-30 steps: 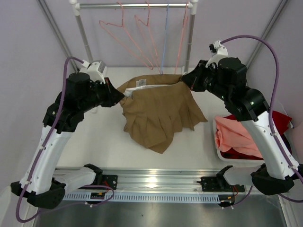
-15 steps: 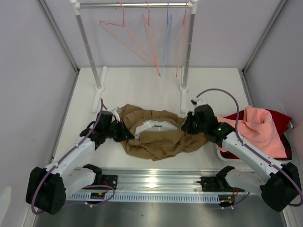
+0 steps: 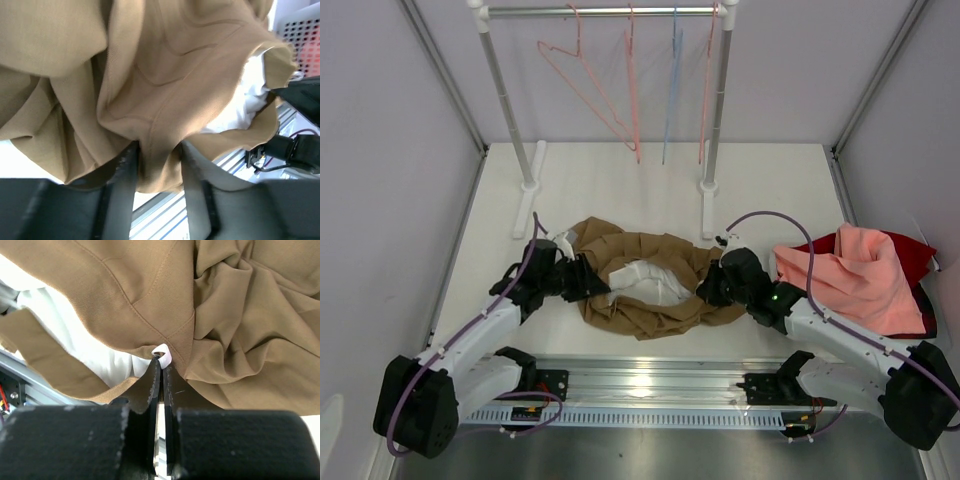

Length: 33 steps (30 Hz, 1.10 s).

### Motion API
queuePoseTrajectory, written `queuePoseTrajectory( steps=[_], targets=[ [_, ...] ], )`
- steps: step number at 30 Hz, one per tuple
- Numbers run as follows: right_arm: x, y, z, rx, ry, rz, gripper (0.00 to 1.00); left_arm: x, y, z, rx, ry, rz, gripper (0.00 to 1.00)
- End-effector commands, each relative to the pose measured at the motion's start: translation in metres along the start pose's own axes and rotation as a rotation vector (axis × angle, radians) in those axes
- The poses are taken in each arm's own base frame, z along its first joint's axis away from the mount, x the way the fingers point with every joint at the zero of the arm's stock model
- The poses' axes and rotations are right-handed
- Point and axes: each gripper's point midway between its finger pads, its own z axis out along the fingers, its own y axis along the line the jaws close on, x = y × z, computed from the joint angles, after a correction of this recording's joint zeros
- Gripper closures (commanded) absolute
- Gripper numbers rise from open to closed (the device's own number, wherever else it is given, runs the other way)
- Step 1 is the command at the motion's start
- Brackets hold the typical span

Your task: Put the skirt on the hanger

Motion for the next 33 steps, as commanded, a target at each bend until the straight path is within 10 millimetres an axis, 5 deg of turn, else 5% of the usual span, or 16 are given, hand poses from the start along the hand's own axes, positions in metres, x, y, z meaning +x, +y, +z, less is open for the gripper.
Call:
queuePoseTrajectory(
  steps=[1, 5, 14, 21, 22, 28, 33],
  targets=[
    [-0.026, 0.008, -0.002, 0.008, -0.082, -0.004, 0.96, -0.042, -0.036, -0.020, 0.064, -0.128, 0.127, 0.52],
    [-0.033, 0.010, -0.003, 0.017, -0.092, -0.021, 0.91, -0.056, -0.053, -0.037, 0.080, -0.175, 0.180, 0.41],
    [-0.036, 0.012, -0.008, 0.013, -0.095, -0.020, 0.80, -0.101, -0.101, -0.078, 0.109, -0.297, 0.274, 0.37],
    [-0.040, 0.014, -0.015, 0.010, -0.107, -0.016, 0.65, -0.172, -0.138, -0.096, 0.065, -0.460, 0.306, 0.32],
    [-0.040, 0.014, -0.016, 0.011, -0.107, -0.017, 0.60, -0.190, -0.154, -0.111, 0.072, -0.517, 0.320, 0.32],
    [-0.045, 0.012, -0.026, 0.027, -0.127, -0.019, 0.42, -0.255, -0.164, -0.116, -0.057, -0.640, 0.310, 0.31],
    [-0.049, 0.008, -0.034, 0.052, -0.144, -0.022, 0.37, -0.299, -0.178, -0.132, -0.128, -0.749, 0.294, 0.30]
  ],
)
